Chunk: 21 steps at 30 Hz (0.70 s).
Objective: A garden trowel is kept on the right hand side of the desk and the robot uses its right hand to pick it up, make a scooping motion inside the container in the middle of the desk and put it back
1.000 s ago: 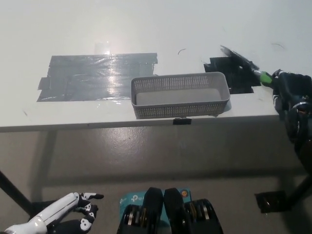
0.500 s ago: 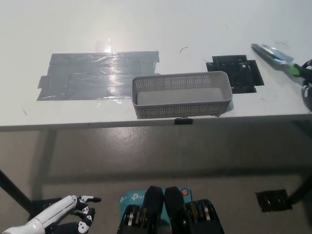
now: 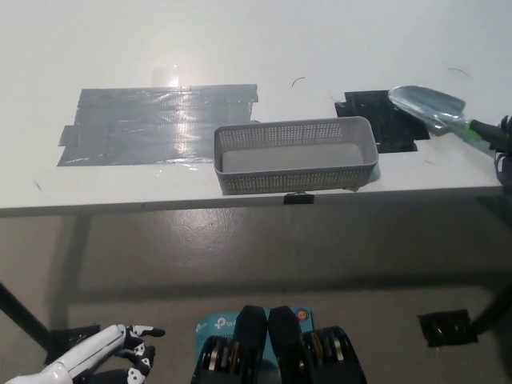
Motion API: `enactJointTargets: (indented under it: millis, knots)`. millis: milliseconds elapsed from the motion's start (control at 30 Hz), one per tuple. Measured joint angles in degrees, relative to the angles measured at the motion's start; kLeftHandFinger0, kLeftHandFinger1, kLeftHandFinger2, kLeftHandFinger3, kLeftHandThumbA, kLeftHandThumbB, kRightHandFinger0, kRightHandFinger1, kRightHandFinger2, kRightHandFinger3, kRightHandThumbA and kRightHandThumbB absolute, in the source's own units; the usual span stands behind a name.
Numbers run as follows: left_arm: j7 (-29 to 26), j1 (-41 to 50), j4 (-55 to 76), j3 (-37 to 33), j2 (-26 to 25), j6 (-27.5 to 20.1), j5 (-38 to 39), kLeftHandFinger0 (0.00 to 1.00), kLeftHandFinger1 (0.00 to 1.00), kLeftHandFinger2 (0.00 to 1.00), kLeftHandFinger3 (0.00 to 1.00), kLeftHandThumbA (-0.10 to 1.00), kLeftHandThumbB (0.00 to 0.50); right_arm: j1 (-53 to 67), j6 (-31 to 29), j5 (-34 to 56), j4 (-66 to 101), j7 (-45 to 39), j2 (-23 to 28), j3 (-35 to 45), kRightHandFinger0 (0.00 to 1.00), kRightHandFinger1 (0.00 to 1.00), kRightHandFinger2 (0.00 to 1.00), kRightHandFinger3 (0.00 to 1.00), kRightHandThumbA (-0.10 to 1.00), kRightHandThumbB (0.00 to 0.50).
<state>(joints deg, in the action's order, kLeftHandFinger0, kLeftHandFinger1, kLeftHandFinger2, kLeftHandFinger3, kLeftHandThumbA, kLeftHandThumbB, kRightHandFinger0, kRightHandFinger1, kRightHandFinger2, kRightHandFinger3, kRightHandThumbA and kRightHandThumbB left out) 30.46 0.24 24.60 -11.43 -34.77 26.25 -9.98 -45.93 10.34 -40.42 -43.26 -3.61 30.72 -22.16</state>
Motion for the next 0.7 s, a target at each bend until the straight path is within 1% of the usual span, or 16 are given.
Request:
enactJointTargets:
  millis: [33, 67, 100, 133, 200, 233, 300, 333, 400, 433, 467, 500, 600, 633, 667, 700]
  knots:
    - [0.01, 0.0, 0.04, -0.01, -0.02, 0.0, -0.12, 0.79, 0.78, 0.89, 1.0, 1.0, 0.398, 0.0, -0.06, -0.03, 0.46, -0.08, 0.0, -0.09, 0.0, 0.01, 0.21, 0.31, -0.1, 0.0]
    - [0.02, 0.0, 0.06, -0.03, -0.02, 0.0, -0.24, 0.78, 0.79, 0.9, 1.0, 1.0, 0.362, 0.0, -0.22, -0.07, 0.88, -0.1, 0.01, -0.23, 0.0, 0.0, 0.11, 0.16, -0.1, 0.0]
    - [0.02, -0.01, 0.1, -0.03, -0.02, 0.0, -0.32, 0.78, 0.79, 0.9, 1.0, 1.0, 0.365, 0.0, -0.32, -0.09, 1.29, -0.13, 0.02, -0.29, 0.0, 0.0, 0.09, 0.09, -0.1, 0.0]
    - [0.02, 0.0, 0.1, -0.03, -0.02, 0.0, -0.41, 0.79, 0.8, 0.91, 1.0, 1.0, 0.367, 0.01, -0.48, -0.1, 2.19, -0.22, 0.02, -0.32, 0.0, 0.0, 0.13, 0.07, -0.1, 0.0]
    - [0.02, 0.02, 0.11, -0.02, -0.02, 0.0, -0.53, 0.78, 0.79, 0.91, 1.0, 1.0, 0.373, -0.01, -0.63, -0.13, 3.12, -0.53, 0.01, -0.42, 0.0, 0.04, 0.27, 0.1, -0.1, 0.0]
    - [0.02, 0.03, 0.11, -0.03, -0.02, 0.0, -0.6, 0.78, 0.79, 0.9, 1.0, 1.0, 0.373, -0.02, -0.72, -0.14, 3.37, -0.68, 0.01, -0.46, 0.0, 0.0, 0.26, 0.06, -0.1, 0.0]
    - [0.02, 0.17, 0.16, 0.02, -0.03, -0.01, -0.65, 0.78, 0.79, 0.91, 1.0, 1.0, 0.368, -0.04, -0.76, -0.17, 3.92, -0.89, 0.0, -0.48, 0.0, 0.01, 0.33, 0.16, -0.1, 0.0]
    - [0.02, 0.27, 0.19, 0.02, -0.03, 0.0, -0.65, 0.78, 0.79, 0.91, 1.0, 1.0, 0.371, -0.09, -0.81, -0.18, 4.13, -0.97, 0.0, -0.51, 0.0, 0.02, 0.34, 0.23, -0.1, 0.0]
    - [0.03, 0.55, 0.22, 0.02, -0.03, 0.0, -0.65, 0.78, 0.79, 0.91, 1.0, 1.0, 0.355, -0.23, -0.8, -0.21, 4.97, -1.16, 0.05, -0.47, 0.0, 0.03, 0.36, 0.21, -0.1, 0.0]
    - [0.04, 0.71, 0.24, 0.01, -0.03, 0.0, -0.66, 0.77, 0.79, 0.9, 1.0, 1.0, 0.353, -0.51, -0.86, -0.21, 5.12, -1.28, 0.05, -0.48, 0.0, 0.02, 0.35, 0.17, -0.1, 0.0]
    - [0.04, 0.8, 0.28, 0.01, -0.02, 0.0, -0.68, 0.77, 0.79, 0.9, 1.0, 1.0, 0.362, -0.81, -0.93, -0.21, 5.19, -1.39, 0.08, -0.47, 0.0, 0.05, 0.39, 0.19, -0.1, 0.0]
    - [0.04, 0.93, 0.4, 0.01, -0.03, 0.0, -0.72, 0.77, 0.78, 0.9, 1.0, 1.0, 0.364, -1.2, -0.93, -0.21, 5.3, -1.54, 0.14, -0.46, 0.0, 0.06, 0.39, 0.2, -0.1, 0.0]
    - [0.05, 1.06, 0.65, 0.01, -0.03, 0.0, -0.8, 0.78, 0.79, 0.9, 1.0, 1.0, 0.384, -2.58, -0.91, -0.22, 5.7, -2.28, 0.47, -0.44, 0.0, 0.02, 0.31, 0.16, -0.1, 0.0]
    - [0.05, 1.05, 0.65, 0.0, -0.03, 0.0, -0.82, 0.78, 0.79, 0.9, 1.0, 1.0, 0.389, -3.04, -0.91, -0.24, 5.84, -2.5, 0.61, -0.4, 0.0, 0.08, 0.37, 0.26, -0.1, 0.0]
    - [0.05, 1.07, 0.64, 0.01, -0.04, 0.0, -0.85, 0.78, 0.78, 0.9, 1.0, 1.0, 0.383, -3.63, -0.89, -0.29, 5.92, -2.75, 0.77, -0.4, 0.0, 0.07, 0.35, 0.21, -0.1, 0.0]
    - [0.05, 1.07, 0.65, 0.02, -0.03, 0.0, -0.88, 0.78, 0.78, 0.9, 1.0, 1.0, 0.381, -4.02, -0.76, -0.38, 6.22, -3.04, 0.9, -0.38, 0.0, 0.07, 0.35, 0.21, -0.1, 0.0]
